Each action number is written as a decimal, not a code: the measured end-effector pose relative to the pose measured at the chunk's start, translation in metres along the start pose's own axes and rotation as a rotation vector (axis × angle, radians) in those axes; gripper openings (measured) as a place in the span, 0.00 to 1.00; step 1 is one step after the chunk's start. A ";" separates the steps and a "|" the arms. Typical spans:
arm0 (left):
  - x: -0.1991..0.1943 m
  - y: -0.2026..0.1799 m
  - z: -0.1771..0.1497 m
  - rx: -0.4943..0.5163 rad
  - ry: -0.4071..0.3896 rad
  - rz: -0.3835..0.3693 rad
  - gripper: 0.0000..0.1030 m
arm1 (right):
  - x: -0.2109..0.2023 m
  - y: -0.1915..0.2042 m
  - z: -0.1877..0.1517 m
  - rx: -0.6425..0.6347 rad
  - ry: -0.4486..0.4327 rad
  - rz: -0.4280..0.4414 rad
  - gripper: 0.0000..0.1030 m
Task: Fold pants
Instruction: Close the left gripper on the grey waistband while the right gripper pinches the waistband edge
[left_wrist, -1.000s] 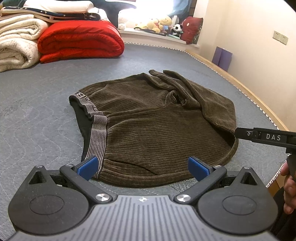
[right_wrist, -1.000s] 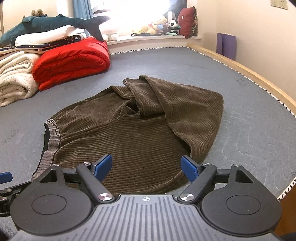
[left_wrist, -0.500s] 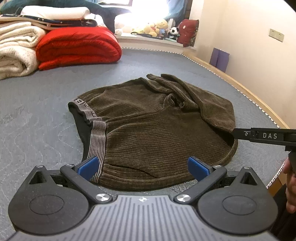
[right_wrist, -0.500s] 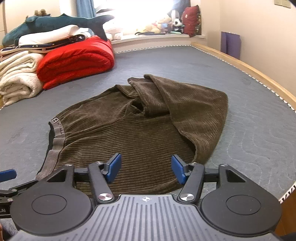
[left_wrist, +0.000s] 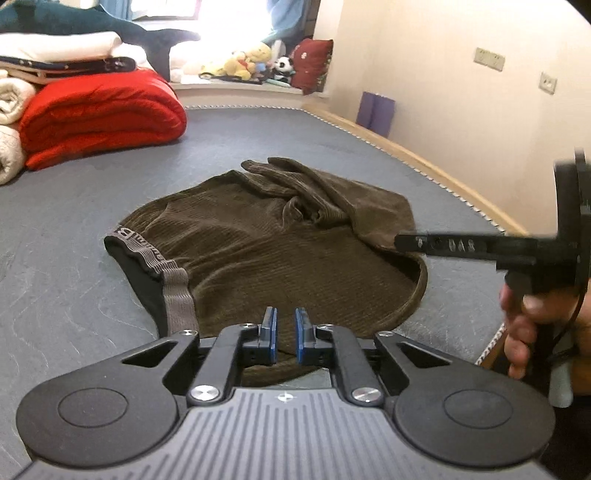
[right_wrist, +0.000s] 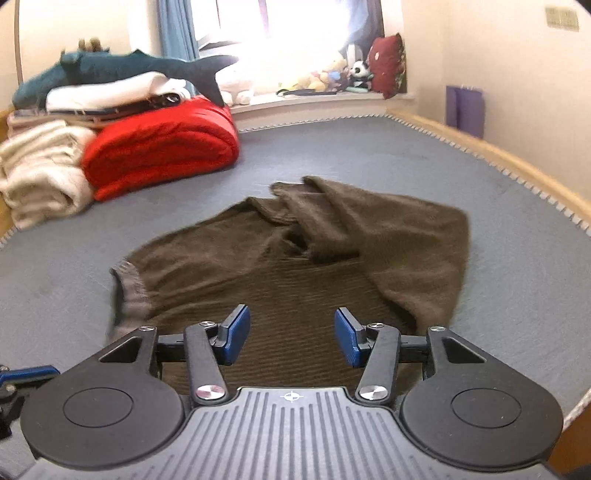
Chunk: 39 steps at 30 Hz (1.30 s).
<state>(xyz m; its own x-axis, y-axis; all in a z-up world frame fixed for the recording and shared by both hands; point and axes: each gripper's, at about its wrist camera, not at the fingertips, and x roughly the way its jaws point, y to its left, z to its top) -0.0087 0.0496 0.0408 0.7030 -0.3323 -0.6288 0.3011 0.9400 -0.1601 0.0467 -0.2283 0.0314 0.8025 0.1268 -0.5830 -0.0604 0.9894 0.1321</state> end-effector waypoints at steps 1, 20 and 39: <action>0.001 0.013 0.005 -0.010 0.018 -0.019 0.10 | 0.001 0.003 0.001 0.003 0.007 0.024 0.47; 0.133 0.194 0.010 -0.648 0.273 -0.068 0.47 | 0.050 0.109 -0.047 -0.413 0.250 0.235 0.47; 0.200 0.183 0.015 -0.503 0.254 -0.009 0.38 | 0.102 0.173 -0.094 -0.648 0.298 0.271 0.26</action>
<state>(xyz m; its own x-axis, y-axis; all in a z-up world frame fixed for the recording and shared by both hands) 0.1968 0.1542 -0.1032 0.5056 -0.3704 -0.7792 -0.0812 0.8788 -0.4703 0.0626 -0.0378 -0.0806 0.5215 0.2935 -0.8012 -0.6423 0.7531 -0.1422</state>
